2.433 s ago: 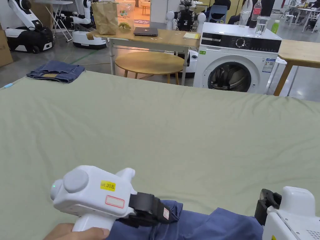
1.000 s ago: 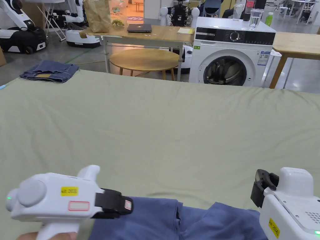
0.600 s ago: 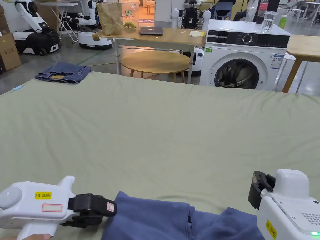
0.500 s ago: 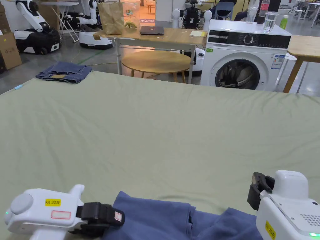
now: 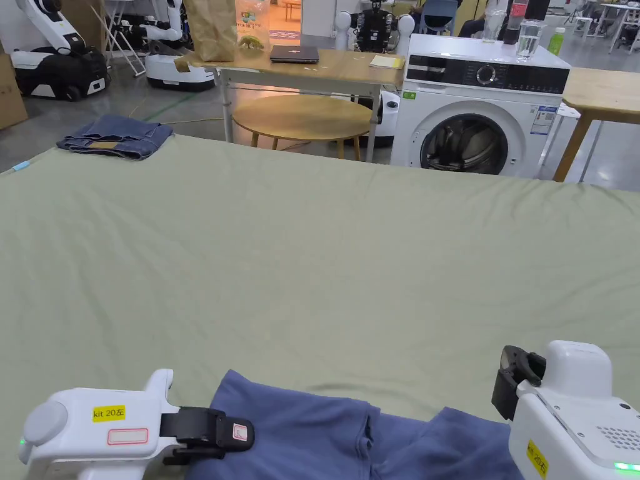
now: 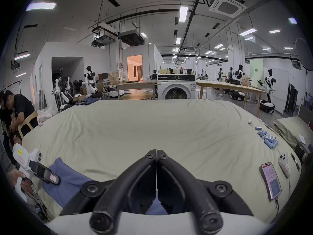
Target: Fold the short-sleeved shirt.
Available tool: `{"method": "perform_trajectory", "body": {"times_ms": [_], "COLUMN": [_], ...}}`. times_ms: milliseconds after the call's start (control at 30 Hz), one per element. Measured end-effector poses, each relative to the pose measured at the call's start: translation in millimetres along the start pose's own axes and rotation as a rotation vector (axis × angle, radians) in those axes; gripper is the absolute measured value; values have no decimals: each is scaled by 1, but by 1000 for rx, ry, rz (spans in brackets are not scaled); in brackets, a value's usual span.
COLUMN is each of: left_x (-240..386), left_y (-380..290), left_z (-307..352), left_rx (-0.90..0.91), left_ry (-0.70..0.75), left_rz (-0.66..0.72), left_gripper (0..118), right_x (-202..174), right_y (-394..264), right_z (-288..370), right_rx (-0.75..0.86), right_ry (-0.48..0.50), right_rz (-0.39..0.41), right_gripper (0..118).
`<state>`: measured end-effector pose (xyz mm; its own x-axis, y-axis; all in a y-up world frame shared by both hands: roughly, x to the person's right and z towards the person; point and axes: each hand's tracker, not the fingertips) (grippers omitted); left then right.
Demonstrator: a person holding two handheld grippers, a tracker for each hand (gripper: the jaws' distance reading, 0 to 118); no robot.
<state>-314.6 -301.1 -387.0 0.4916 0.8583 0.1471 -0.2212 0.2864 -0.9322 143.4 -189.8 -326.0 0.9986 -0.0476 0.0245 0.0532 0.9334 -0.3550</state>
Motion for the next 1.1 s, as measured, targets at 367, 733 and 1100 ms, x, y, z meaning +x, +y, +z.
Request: {"method": "perform_trajectory", "body": {"times_ms": [367,733,1100], "left_x": [64,152,209], "left_y": [26,6,3], "left_z": [94,87,-12], "left_rx": [87,86,-75], "left_ry": [246,412,358], "left_rz": [-161,-285,-389], "left_gripper": [2,3,3], "right_x": [-1,-10,-8], "right_y": [1,0,-4], "right_z": [-2,-5,-1], "right_rx": [-4,-5,-13], "right_ry": [7,39,29], "right_rz": [1,0,-16], "right_gripper": [0,0,0]}}
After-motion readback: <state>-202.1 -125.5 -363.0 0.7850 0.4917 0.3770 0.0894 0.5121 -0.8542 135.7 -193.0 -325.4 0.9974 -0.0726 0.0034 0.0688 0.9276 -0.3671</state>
